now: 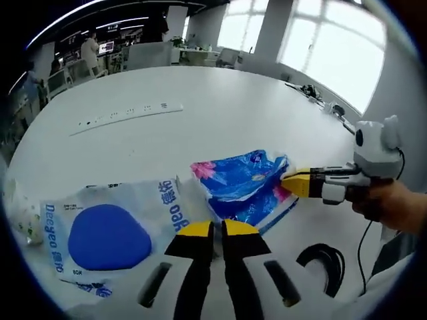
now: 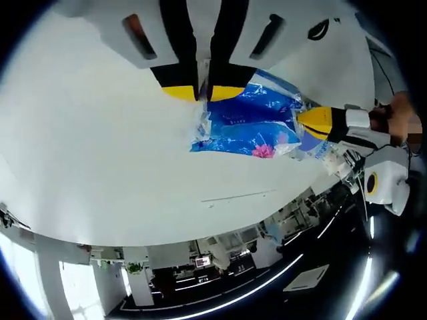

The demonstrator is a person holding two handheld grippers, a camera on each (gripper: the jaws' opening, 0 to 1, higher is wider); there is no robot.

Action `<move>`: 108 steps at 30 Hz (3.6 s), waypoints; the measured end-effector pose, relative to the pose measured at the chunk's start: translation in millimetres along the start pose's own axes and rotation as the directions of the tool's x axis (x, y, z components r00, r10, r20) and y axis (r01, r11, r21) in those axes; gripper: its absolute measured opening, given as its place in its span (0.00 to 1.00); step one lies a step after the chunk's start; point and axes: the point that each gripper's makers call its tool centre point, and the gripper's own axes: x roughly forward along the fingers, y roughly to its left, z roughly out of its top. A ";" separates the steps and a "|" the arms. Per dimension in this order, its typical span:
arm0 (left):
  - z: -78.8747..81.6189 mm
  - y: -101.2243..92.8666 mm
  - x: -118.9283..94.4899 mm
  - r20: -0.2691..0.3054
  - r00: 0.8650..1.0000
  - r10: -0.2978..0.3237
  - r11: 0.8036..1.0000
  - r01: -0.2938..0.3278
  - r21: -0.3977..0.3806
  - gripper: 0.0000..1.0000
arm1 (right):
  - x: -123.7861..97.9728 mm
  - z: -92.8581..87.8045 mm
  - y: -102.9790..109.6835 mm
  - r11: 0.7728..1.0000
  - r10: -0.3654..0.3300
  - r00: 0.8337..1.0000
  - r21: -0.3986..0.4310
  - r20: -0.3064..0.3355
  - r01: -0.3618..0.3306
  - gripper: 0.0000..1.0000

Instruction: Arrange the tabletop items into an orderly group along one side of the table until the central work area is clear of visible clutter.

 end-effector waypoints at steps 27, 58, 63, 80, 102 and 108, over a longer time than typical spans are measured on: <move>5.9 -1.0 -73.9 0.246 0.969 -0.009 0.999 0.020 -0.044 1.00 | -73.0 16.6 25.0 1.000 0.016 0.982 -0.002 0.188 -0.016 0.84; -16.1 8.7 -123.6 0.268 0.962 -0.054 0.999 0.054 0.007 1.00 | -112.4 1.9 51.5 1.000 0.012 0.981 0.013 0.191 -0.015 0.81; -21.1 14.9 -136.0 0.264 0.963 -0.056 0.997 0.041 0.062 1.00 | -118.8 -6.6 62.0 0.999 0.039 0.986 0.003 0.161 -0.041 0.80; -94.0 63.4 -211.2 0.213 0.975 0.067 0.996 -0.078 0.042 1.00 | -126.6 -64.8 112.0 0.992 0.124 0.991 -0.038 0.040 -0.123 0.73; -165.0 104.9 -299.4 0.199 0.947 0.251 0.967 -0.252 -0.020 1.00 | -117.5 -87.7 139.7 0.968 0.179 0.981 -0.165 -0.073 -0.189 0.67; -166.9 115.0 -296.0 0.197 0.934 0.298 0.953 -0.304 0.002 1.00 | -107.5 -90.3 148.1 0.956 0.199 0.974 -0.196 -0.109 -0.218 0.59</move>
